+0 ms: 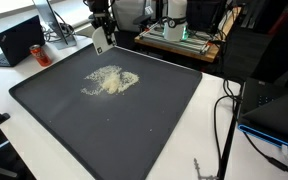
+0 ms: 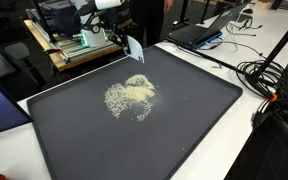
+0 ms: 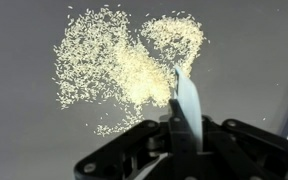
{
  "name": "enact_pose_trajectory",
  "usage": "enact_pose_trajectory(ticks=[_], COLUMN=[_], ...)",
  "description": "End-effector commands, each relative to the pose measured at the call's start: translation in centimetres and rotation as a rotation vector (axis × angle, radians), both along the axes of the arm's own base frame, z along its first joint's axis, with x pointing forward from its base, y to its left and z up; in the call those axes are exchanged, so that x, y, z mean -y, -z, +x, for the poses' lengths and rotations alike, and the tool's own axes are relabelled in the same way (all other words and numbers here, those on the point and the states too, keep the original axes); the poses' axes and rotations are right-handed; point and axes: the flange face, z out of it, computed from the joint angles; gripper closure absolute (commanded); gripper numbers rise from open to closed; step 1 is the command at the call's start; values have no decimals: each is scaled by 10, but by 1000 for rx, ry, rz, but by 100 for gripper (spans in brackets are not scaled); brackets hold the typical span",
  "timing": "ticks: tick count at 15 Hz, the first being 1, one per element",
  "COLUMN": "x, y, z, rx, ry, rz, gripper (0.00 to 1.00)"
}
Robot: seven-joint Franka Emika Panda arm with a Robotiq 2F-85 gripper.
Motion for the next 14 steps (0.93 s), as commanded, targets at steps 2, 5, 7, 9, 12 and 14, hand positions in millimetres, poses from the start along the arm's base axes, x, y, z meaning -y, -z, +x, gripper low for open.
enact_pose_trajectory(ticks=[2,5,7,9,12,14], x=[-30,-43,-50,-56,-66,-65], y=[13,32,47,63,85,83], z=[13,24,28,32,39,31], rx=[-7,7,8,-3,-51,-43], ry=[99,174,204,221,223,217], rz=[-43,-80,-121,-157,-185,-165], gripper=[99,99,99,99,99,96])
